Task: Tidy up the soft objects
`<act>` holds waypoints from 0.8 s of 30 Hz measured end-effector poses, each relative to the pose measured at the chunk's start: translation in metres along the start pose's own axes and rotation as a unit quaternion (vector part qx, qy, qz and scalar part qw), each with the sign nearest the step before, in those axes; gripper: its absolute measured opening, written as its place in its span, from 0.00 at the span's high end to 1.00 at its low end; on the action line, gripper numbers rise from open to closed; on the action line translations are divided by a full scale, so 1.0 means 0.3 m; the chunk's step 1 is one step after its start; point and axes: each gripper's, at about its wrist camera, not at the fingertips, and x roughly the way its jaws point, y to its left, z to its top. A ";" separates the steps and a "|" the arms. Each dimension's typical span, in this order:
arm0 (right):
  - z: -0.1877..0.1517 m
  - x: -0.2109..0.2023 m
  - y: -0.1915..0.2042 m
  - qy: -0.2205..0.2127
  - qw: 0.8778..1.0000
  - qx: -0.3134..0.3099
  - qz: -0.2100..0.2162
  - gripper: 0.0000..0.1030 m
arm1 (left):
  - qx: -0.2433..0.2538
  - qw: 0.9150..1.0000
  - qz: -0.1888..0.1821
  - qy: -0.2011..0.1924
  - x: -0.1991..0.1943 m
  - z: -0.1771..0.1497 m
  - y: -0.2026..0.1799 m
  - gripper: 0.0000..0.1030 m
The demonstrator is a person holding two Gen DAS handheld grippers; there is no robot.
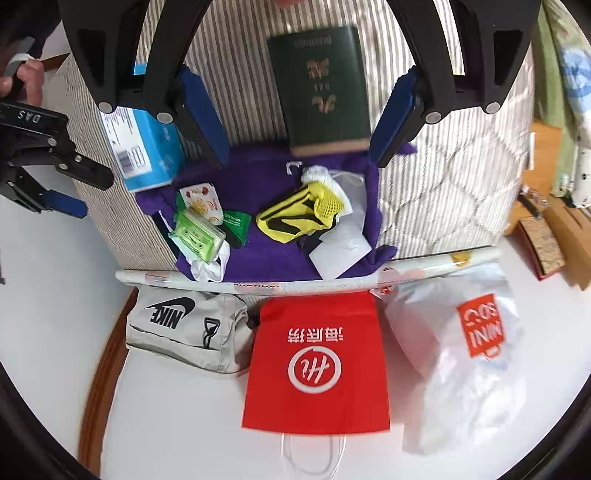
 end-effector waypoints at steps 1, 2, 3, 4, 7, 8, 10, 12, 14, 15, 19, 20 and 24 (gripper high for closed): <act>-0.015 -0.030 0.009 -0.007 1.000 -0.003 -0.005 0.24 | 0.004 1.000 0.004 -0.008 -0.035 -0.020 -0.016 0.25; -0.034 -0.070 0.018 -0.017 1.000 -0.003 -0.012 0.24 | 0.006 1.000 0.009 -0.012 -0.053 -0.027 -0.025 0.25; -0.046 -0.095 0.022 -0.022 1.000 -0.001 -0.013 0.24 | 0.007 1.000 0.019 -0.020 -0.083 -0.044 -0.039 0.25; -0.056 -0.115 0.025 -0.025 1.000 0.000 -0.013 0.24 | 0.008 0.999 0.026 -0.027 -0.107 -0.057 -0.052 0.25; -0.102 -0.190 0.043 -0.039 0.999 0.005 -0.014 0.24 | 0.011 0.998 0.037 -0.046 -0.193 -0.108 -0.090 0.25; -0.123 -0.218 0.049 -0.045 0.999 0.008 -0.010 0.24 | 0.010 0.998 0.036 -0.049 -0.214 -0.120 -0.097 0.24; -0.155 -0.254 0.053 -0.051 0.999 0.013 -0.005 0.24 | 0.006 0.998 0.036 -0.058 -0.259 -0.150 -0.109 0.24; -0.195 -0.299 0.063 -0.058 0.998 0.018 -0.006 0.24 | 0.000 0.997 0.037 -0.063 -0.304 -0.186 -0.116 0.24; -0.236 -0.339 0.072 -0.065 0.998 0.021 -0.007 0.24 | -0.008 0.997 0.034 -0.070 -0.339 -0.217 -0.117 0.24; -0.256 -0.358 0.079 -0.068 0.997 0.020 -0.010 0.24 | -0.013 0.997 0.033 -0.074 -0.355 -0.234 -0.118 0.24; -0.328 -0.410 0.098 -0.078 0.996 0.014 -0.042 0.24 | -0.020 0.995 0.054 -0.086 -0.401 -0.308 -0.139 0.24; -0.348 -0.422 0.102 -0.079 0.996 0.012 -0.044 0.24 | -0.020 0.994 0.058 -0.088 -0.408 -0.322 -0.146 0.24; -0.419 -0.467 0.099 -0.083 0.995 0.023 -0.042 0.24 | -0.019 0.994 0.059 -0.090 -0.435 -0.380 -0.172 0.24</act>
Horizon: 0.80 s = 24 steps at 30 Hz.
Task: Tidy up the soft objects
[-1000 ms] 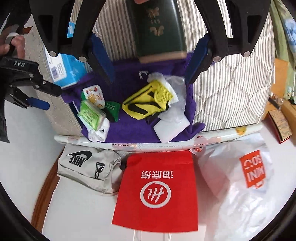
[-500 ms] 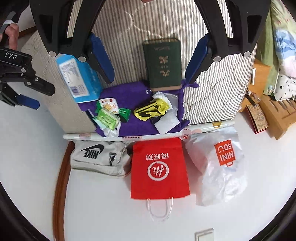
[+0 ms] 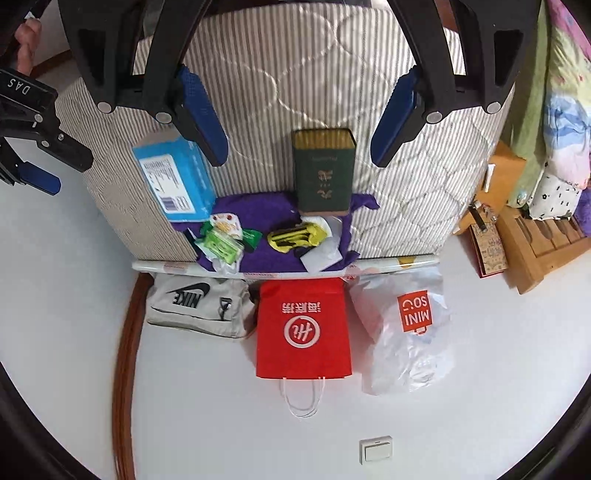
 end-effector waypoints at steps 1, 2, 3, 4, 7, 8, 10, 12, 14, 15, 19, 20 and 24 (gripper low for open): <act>-0.007 -0.008 0.000 -0.001 1.000 0.001 -0.002 0.24 | 0.000 1.000 -0.002 0.000 -0.011 -0.010 -0.003 0.24; -0.020 -0.024 -0.003 -0.002 1.000 0.003 -0.004 0.24 | 0.000 1.000 -0.003 -0.001 -0.019 -0.017 -0.006 0.24; -0.028 -0.036 -0.004 -0.004 1.000 0.005 -0.005 0.24 | -0.001 1.000 -0.002 -0.004 -0.029 -0.025 -0.008 0.24; -0.039 -0.052 -0.007 -0.007 1.000 0.008 -0.006 0.24 | -0.001 1.000 -0.001 -0.006 -0.038 -0.033 -0.011 0.24; -0.062 -0.086 -0.009 -0.013 1.000 0.011 -0.007 0.24 | 0.007 1.000 0.001 -0.011 -0.065 -0.053 -0.023 0.24; -0.070 -0.097 -0.007 -0.014 1.000 0.010 -0.009 0.24 | 0.010 1.000 0.004 -0.014 -0.079 -0.061 -0.029 0.24; -0.082 -0.112 -0.007 -0.016 1.000 0.009 -0.011 0.24 | 0.011 1.000 0.004 -0.018 -0.099 -0.073 -0.033 0.24; -0.091 -0.126 -0.004 -0.018 1.000 0.008 -0.012 0.24 | 0.012 1.000 -0.001 -0.020 -0.111 -0.077 -0.037 0.24; -0.097 -0.138 -0.001 -0.020 1.000 0.010 -0.010 0.24 | 0.011 1.000 -0.004 -0.022 -0.122 -0.079 -0.038 0.24; -0.099 -0.142 0.000 -0.021 1.000 0.010 -0.009 0.24 | 0.010 1.000 -0.005 -0.023 -0.126 -0.081 -0.036 0.24; -0.103 -0.159 0.001 -0.026 1.000 0.012 -0.009 0.24 | 0.008 1.000 -0.006 -0.026 -0.142 -0.088 -0.032 0.24; -0.102 -0.160 0.000 -0.027 1.000 0.013 -0.009 0.24 | 0.007 1.000 -0.005 -0.025 -0.143 -0.089 -0.032 0.24; -0.106 -0.169 -0.001 -0.028 0.999 0.014 -0.010 0.24 | 0.006 1.000 -0.006 -0.023 -0.147 -0.094 -0.031 0.24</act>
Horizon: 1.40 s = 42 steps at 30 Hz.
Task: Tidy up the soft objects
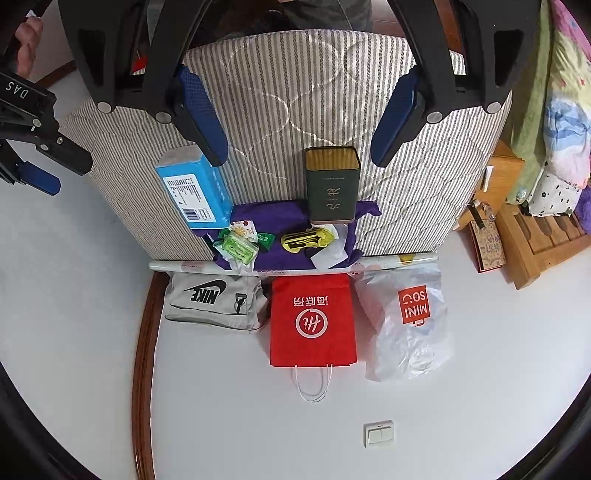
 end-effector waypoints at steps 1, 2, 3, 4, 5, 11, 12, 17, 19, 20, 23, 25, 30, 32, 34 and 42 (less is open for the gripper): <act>-0.003 -0.002 0.001 -0.001 1.000 0.001 0.000 0.24 | 0.000 1.000 0.001 0.001 0.001 0.000 0.000 0.24; -0.003 -0.002 0.001 -0.001 1.000 0.002 0.000 0.24 | 0.000 1.000 0.002 0.002 0.001 -0.001 0.002 0.24; -0.004 -0.002 0.001 -0.001 1.000 0.003 0.000 0.24 | -0.001 1.000 0.002 0.001 0.001 -0.001 0.003 0.24; -0.004 -0.003 0.000 -0.002 1.000 0.003 0.001 0.24 | -0.002 1.000 0.002 0.002 0.001 -0.001 0.005 0.24; -0.005 -0.004 0.001 -0.001 1.000 0.003 0.001 0.24 | -0.003 1.000 0.002 0.002 0.003 0.001 0.006 0.24; -0.007 -0.007 0.002 -0.002 1.000 0.001 0.002 0.24 | -0.002 1.000 0.004 0.004 0.004 0.001 0.011 0.24; -0.004 -0.008 0.002 -0.001 1.000 0.001 0.002 0.24 | -0.001 1.000 0.004 0.005 0.005 0.001 0.010 0.24; -0.001 -0.009 0.000 -0.001 1.000 0.002 0.002 0.24 | 0.000 1.000 0.003 0.004 0.003 0.001 0.011 0.24; 0.001 -0.009 0.000 0.000 1.000 0.003 0.002 0.24 | 0.000 1.000 0.003 0.005 0.003 0.001 0.011 0.24; 0.001 -0.009 0.000 0.000 1.000 0.002 0.003 0.24 | 0.000 1.000 0.003 0.005 0.003 0.001 0.011 0.24; 0.000 -0.011 -0.001 -0.001 1.000 0.003 0.001 0.24 | 0.000 1.000 0.003 0.005 0.002 0.001 0.011 0.24; 0.002 -0.008 -0.002 -0.001 1.000 0.004 0.004 0.24 | 0.000 1.000 0.003 0.005 0.002 0.002 0.012 0.24; 0.001 -0.008 -0.001 -0.001 1.000 0.004 0.004 0.24 | 0.000 1.000 0.003 0.004 0.002 0.002 0.013 0.24; 0.000 -0.005 -0.005 0.000 1.000 0.004 0.003 0.24 | 0.001 1.000 0.002 0.004 0.002 0.002 0.014 0.24; -0.002 -0.004 -0.007 0.000 1.000 0.005 0.005 0.24 | -0.001 1.000 0.003 0.003 0.002 0.002 0.015 0.24; -0.007 -0.005 -0.009 -0.001 1.000 0.007 0.005 0.24 | -0.001 1.000 0.004 0.003 -0.001 0.001 0.013 0.24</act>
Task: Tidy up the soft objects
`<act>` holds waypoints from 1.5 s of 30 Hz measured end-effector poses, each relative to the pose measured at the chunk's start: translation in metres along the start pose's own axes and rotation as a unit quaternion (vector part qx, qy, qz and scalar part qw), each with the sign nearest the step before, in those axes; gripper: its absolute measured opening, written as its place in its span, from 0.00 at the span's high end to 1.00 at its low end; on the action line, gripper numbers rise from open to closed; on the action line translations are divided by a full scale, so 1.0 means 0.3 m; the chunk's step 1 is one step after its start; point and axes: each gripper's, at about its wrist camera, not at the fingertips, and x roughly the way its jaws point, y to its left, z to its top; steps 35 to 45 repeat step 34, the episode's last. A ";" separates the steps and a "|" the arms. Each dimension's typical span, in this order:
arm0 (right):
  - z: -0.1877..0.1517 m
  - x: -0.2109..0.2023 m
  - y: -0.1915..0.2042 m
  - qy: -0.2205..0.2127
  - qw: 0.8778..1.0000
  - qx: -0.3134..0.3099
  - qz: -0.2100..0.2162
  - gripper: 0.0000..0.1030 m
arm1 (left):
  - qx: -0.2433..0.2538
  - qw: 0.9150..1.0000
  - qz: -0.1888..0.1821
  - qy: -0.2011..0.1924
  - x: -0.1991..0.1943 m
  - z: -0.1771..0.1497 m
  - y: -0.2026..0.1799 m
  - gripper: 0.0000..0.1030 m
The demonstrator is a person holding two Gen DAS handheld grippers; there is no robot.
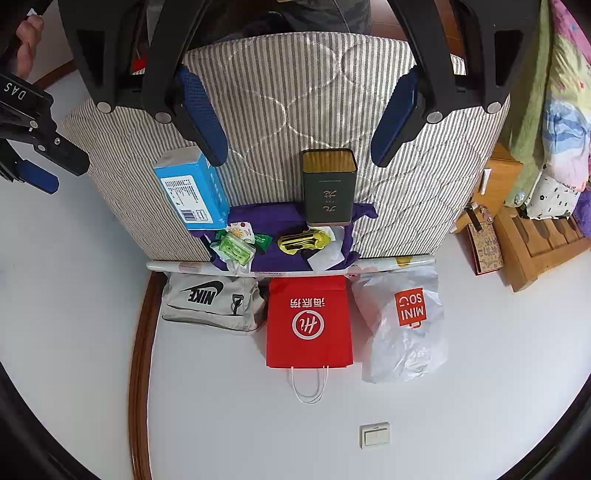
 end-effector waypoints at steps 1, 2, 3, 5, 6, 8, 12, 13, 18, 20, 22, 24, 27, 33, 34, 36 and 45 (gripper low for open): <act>0.002 0.001 0.002 0.000 1.000 0.000 0.000 0.24 | 0.001 1.000 0.000 0.000 0.001 0.000 0.000 0.24; 0.001 0.001 0.002 0.000 1.000 0.000 0.001 0.24 | 0.000 1.000 0.000 0.000 0.000 0.000 0.000 0.24; 0.000 -0.001 0.005 0.000 1.000 0.000 0.001 0.24 | -0.001 1.000 0.001 0.000 -0.001 -0.001 -0.001 0.24; 0.000 -0.001 0.005 0.000 1.000 0.000 0.000 0.24 | 0.000 1.000 -0.001 0.000 0.000 0.000 0.000 0.24; 0.000 0.000 0.004 0.001 1.000 0.000 0.000 0.24 | 0.000 1.000 0.000 0.000 -0.001 0.000 -0.001 0.24; 0.001 -0.002 0.004 0.001 1.000 0.002 0.000 0.24 | -0.001 1.000 0.000 -0.001 0.000 0.000 -0.001 0.24; 0.002 -0.002 0.003 0.001 1.000 0.002 0.000 0.24 | -0.002 1.000 0.001 -0.002 -0.002 -0.002 0.000 0.24; 0.002 -0.002 0.002 0.001 1.000 0.002 0.000 0.24 | -0.002 1.000 0.001 -0.002 -0.002 -0.003 0.000 0.24; 0.001 -0.001 0.002 0.001 1.000 0.002 0.001 0.24 | -0.003 1.000 0.001 -0.002 -0.006 -0.005 0.000 0.24; 0.001 -0.001 0.000 0.001 1.000 0.001 0.000 0.24 | -0.003 1.000 0.003 -0.002 -0.005 -0.005 -0.001 0.24; 0.001 -0.001 0.002 0.001 1.000 0.003 0.001 0.24 | -0.003 1.000 0.002 -0.002 -0.009 -0.008 -0.002 0.24; 0.001 -0.001 0.001 0.001 1.000 0.004 0.001 0.24 | -0.004 1.000 0.004 -0.001 -0.009 -0.008 -0.003 0.24; 0.003 -0.005 0.000 0.000 1.000 0.005 0.001 0.24 | -0.005 1.000 0.004 -0.001 -0.010 -0.008 -0.002 0.24; 0.002 -0.008 -0.003 -0.001 1.000 0.004 0.002 0.24 | -0.005 1.000 0.004 -0.001 -0.011 -0.008 -0.005 0.24; 0.001 -0.008 -0.002 -0.001 1.000 0.003 0.002 0.24 | -0.005 1.000 0.004 -0.002 -0.011 -0.008 -0.005 0.24; 0.001 -0.008 -0.002 -0.001 1.000 0.003 0.002 0.24 | -0.005 1.000 0.004 -0.002 -0.011 -0.008 -0.005 0.24; 0.001 -0.008 -0.002 -0.001 1.000 0.003 0.002 0.24 | -0.005 1.000 0.004 -0.002 -0.011 -0.008 -0.005 0.24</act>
